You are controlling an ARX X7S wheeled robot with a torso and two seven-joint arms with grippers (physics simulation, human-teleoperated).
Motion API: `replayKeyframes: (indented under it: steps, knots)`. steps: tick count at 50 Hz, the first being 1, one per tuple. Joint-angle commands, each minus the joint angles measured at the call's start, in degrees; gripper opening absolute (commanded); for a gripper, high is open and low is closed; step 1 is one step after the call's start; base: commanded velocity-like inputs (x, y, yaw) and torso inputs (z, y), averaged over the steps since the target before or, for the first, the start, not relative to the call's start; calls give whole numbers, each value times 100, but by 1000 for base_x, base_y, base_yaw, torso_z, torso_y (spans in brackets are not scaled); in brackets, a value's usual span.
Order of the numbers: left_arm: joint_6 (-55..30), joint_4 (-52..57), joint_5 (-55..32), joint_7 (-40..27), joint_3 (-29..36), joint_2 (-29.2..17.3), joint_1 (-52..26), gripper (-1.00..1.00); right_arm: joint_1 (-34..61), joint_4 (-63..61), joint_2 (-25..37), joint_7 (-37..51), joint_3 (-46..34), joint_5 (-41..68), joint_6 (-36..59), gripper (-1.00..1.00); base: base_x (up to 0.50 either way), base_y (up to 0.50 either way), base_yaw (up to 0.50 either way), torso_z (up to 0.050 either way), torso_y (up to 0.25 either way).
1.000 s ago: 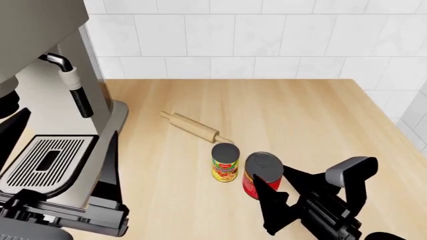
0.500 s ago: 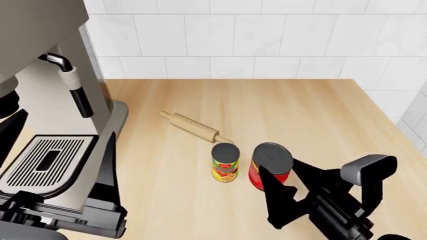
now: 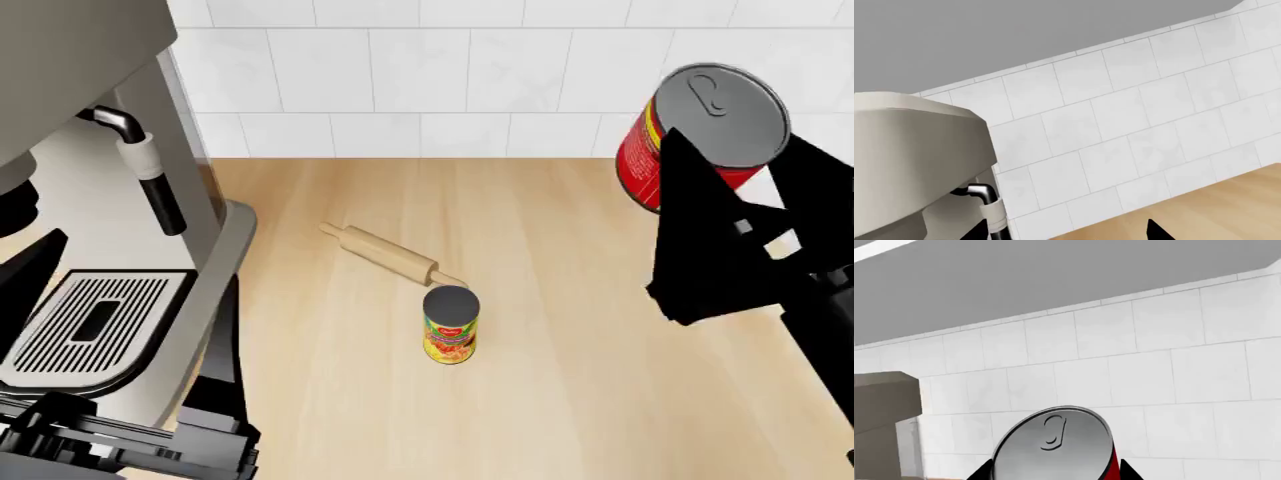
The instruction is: Pick the cans from the counter and place them in their designated side in the cabinet.
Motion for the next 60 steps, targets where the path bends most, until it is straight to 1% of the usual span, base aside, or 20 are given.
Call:
replayKeyframes:
  steps: [1, 4, 8, 14, 17, 20, 26, 31, 38, 42, 46, 56, 60]
  knots:
    - [-146, 0, -54, 0, -473, 34, 446, 100, 2322, -253, 162, 760, 1844, 1517, 1993, -100, 0, 0, 0, 0, 0]
    - [-264, 0, -33, 0, -770, -4, 777, 100, 2579, 93, -102, 987, 2165, 1678, 2210, -100, 0, 0, 0, 0, 0]
    - [-294, 0, -24, 0, -900, -17, 917, 100, 2714, 303, -279, 1190, 2696, 1738, 2331, -100, 0, 0, 0, 0, 0]
    - [-325, 0, 47, 0, -1044, -47, 1125, 100, 2750, 509, -535, 1463, 4032, 1962, 2772, -100, 0, 0, 0, 0, 0]
    - [-343, 0, 68, 0, -1100, -43, 1202, 100, 2745, 761, -818, 1552, 4614, 2040, 3169, -100, 0, 0, 0, 0, 0]
    - [-360, 0, 60, 0, -1148, -21, 1244, 100, 2727, 1152, -1214, 1546, 4937, 1962, 3563, -100, 0, 0, 0, 0, 3]
    - [-444, 0, -72, 0, -1388, 75, 1373, 100, 2640, 1944, -1766, 1356, 5107, 1636, 3979, -100, 0, 0, 0, 0, 0]
    - [-535, 0, -210, 0, -1617, 169, 1497, 100, 2464, 2667, -2158, 1154, 5091, 1342, 4024, -100, 0, 0, 0, 0, 0]
    - [-697, 0, -401, 0, -1949, 260, 1705, 100, 2404, 3993, -2923, 752, 4810, 583, 4337, -100, 0, 0, 0, 0, 0]
    - [-750, 0, -504, 0, -2040, 311, 1727, 100, 2239, 4884, -3437, 413, 4464, 91, 4508, -100, 0, 0, 0, 0, 0]
    - [-773, 0, -599, 0, -2059, 368, 1673, 100, 2160, 5698, -3839, 172, 4347, -94, 4560, -100, 0, 0, 0, 0, 0]
    - [-709, 0, -635, 0, -1872, 427, 1469, 100, 1781, 7749, -4639, -527, 4524, 678, 4865, -100, 0, 0, 0, 0, 0]
    - [-780, 0, -677, 0, -1994, 447, 1565, 100, 1671, 8560, -4928, -810, 4730, 1160, 5057, -100, 0, 0, 0, 0, 0]
